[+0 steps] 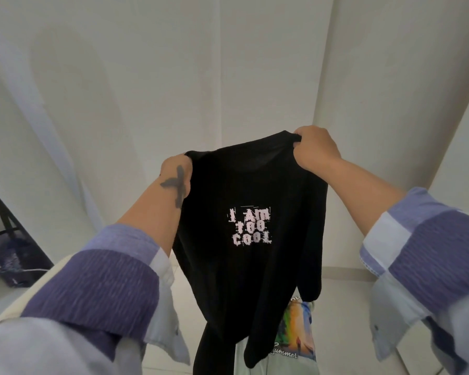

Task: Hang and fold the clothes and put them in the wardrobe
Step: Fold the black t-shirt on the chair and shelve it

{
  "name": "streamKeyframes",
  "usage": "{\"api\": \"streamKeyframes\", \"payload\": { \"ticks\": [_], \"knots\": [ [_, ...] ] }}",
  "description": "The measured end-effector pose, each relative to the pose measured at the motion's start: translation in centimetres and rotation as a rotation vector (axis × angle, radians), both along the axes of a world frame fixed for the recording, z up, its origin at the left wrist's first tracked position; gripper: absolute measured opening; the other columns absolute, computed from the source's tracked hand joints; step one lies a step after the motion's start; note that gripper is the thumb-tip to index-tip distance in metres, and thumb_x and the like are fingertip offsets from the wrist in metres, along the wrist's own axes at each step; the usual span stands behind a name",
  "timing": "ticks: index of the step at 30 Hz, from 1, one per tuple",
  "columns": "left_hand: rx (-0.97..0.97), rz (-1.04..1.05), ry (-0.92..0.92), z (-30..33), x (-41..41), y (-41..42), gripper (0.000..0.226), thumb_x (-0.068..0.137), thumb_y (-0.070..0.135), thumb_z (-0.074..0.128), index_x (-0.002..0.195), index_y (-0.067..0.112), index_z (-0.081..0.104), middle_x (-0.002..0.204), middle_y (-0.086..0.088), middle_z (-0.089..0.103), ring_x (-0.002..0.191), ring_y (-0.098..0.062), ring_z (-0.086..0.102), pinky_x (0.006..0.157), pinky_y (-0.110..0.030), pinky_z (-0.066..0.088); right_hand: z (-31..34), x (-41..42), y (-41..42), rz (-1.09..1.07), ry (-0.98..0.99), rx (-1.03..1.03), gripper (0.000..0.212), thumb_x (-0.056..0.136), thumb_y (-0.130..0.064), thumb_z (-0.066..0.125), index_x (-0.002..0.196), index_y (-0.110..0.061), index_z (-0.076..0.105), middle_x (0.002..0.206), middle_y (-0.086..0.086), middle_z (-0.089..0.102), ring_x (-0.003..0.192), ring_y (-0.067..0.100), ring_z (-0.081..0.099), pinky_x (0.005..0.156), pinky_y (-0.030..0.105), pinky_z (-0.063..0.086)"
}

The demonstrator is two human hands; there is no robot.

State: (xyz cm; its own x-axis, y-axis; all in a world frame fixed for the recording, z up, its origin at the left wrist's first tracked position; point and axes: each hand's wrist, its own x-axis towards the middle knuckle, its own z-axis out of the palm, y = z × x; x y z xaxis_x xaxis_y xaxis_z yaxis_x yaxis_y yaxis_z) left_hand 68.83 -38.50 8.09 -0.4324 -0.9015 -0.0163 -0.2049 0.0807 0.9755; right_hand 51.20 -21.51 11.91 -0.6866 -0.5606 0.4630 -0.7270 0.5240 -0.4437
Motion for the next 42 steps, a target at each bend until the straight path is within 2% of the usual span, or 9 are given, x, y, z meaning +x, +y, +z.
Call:
{"api": "streamKeyframes", "payload": {
  "ticks": [3, 6, 12, 17, 21, 24, 27, 31, 42],
  "knots": [
    [-0.230, 0.172, -0.105, 0.1, 0.1, 0.5, 0.024, 0.093, 0.013, 0.041, 0.101, 0.004, 0.062, 0.107, -0.013, 0.064, 0.100, -0.030, 0.057, 0.085, -0.036, 0.045, 0.1, -0.5, 0.3, -0.032, -0.011, 0.012, 0.024, 0.091, 0.000, 0.043, 0.106, -0.004, 0.061, 0.102, 0.012, 0.061, 0.086, 0.026, 0.056, 0.070, 0.031, 0.044],
    [-0.127, 0.039, 0.210, 0.3, 0.7, 1.5, 0.020, 0.089, 0.023, 0.048, 0.082, 0.009, 0.061, 0.089, -0.009, 0.063, 0.095, -0.029, 0.061, 0.092, -0.042, 0.048, 0.2, -1.1, 1.1, -0.046, -0.039, 0.034, 0.024, 0.091, 0.000, 0.042, 0.106, -0.002, 0.062, 0.096, 0.010, 0.058, 0.080, 0.024, 0.051, 0.070, 0.030, 0.041],
    [-0.111, -0.263, 0.327, 1.5, 1.8, 2.1, 0.018, 0.093, 0.018, 0.048, 0.085, 0.008, 0.060, 0.053, 0.005, 0.058, 0.051, -0.010, 0.058, 0.053, -0.024, 0.050, 0.2, -1.5, 2.1, -0.149, -0.134, 0.158, 0.037, 0.086, -0.001, 0.043, 0.117, -0.005, 0.062, 0.117, 0.014, 0.061, 0.100, 0.031, 0.058, 0.076, 0.029, 0.043],
    [-0.087, -0.264, 0.345, 2.1, 1.3, 2.0, 0.028, 0.094, 0.028, 0.051, 0.111, 0.009, 0.062, 0.102, -0.007, 0.069, 0.094, -0.022, 0.065, 0.067, -0.030, 0.052, 1.4, 0.1, 2.8, -0.198, -0.506, 0.166, 0.032, 0.098, -0.017, 0.044, 0.123, 0.000, 0.054, 0.083, 0.014, 0.064, 0.069, 0.024, 0.060, 0.062, 0.030, 0.050],
    [0.014, -0.347, 0.434, 2.6, 1.1, 2.3, 0.035, 0.095, 0.042, 0.046, 0.110, 0.016, 0.066, 0.105, -0.002, 0.071, 0.097, -0.016, 0.067, 0.077, -0.027, 0.053, 1.0, 0.0, 3.1, 0.247, -0.928, -0.107, 0.045, 0.103, -0.029, 0.027, 0.146, -0.014, 0.026, 0.142, 0.015, 0.045, 0.128, 0.037, 0.045, 0.103, 0.052, 0.040],
    [0.080, -0.397, 0.442, 2.9, 1.2, 1.9, 0.044, 0.095, 0.051, 0.042, 0.112, 0.018, 0.066, 0.108, -0.002, 0.071, 0.100, -0.017, 0.067, 0.080, -0.029, 0.052, 0.1, 0.0, 2.4, 0.550, -1.122, -0.351, 0.039, 0.101, -0.033, 0.029, 0.132, -0.019, 0.047, 0.132, 0.003, 0.053, 0.120, 0.031, 0.050, 0.100, 0.051, 0.038],
    [0.115, -0.424, 0.395, 2.7, 1.1, 1.3, 0.047, 0.094, 0.054, 0.040, 0.113, 0.020, 0.065, 0.107, -0.001, 0.072, 0.100, -0.016, 0.068, 0.075, -0.028, 0.054, 0.0, 0.9, 1.8, 0.693, -1.191, -0.460, 0.039, 0.099, -0.035, 0.024, 0.108, -0.019, 0.058, 0.098, 0.004, 0.059, 0.093, 0.026, 0.057, 0.083, 0.040, 0.045],
    [0.173, -0.437, 0.288, 1.8, 0.7, 0.6, 0.044, 0.095, 0.054, 0.040, 0.107, 0.020, 0.066, 0.093, 0.001, 0.075, 0.086, -0.012, 0.070, 0.070, -0.026, 0.056, 0.4, 0.9, 1.7, 0.733, -1.227, -0.437, 0.056, 0.100, -0.042, 0.018, 0.134, -0.010, 0.050, 0.126, 0.013, 0.060, 0.113, 0.030, 0.059, 0.091, 0.041, 0.047],
    [0.364, -0.654, 0.244, 0.3, -1.8, -2.8, 0.051, 0.102, 0.044, 0.018, 0.119, 0.016, 0.057, 0.097, -0.004, 0.074, 0.083, -0.018, 0.072, 0.060, -0.029, 0.058, -1.0, -2.2, 1.0, 0.578, -1.227, -0.228, 0.060, 0.096, -0.052, 0.022, 0.105, -0.014, 0.067, 0.110, 0.010, 0.069, 0.102, 0.030, 0.064, 0.089, 0.040, 0.048]
  ]
}}
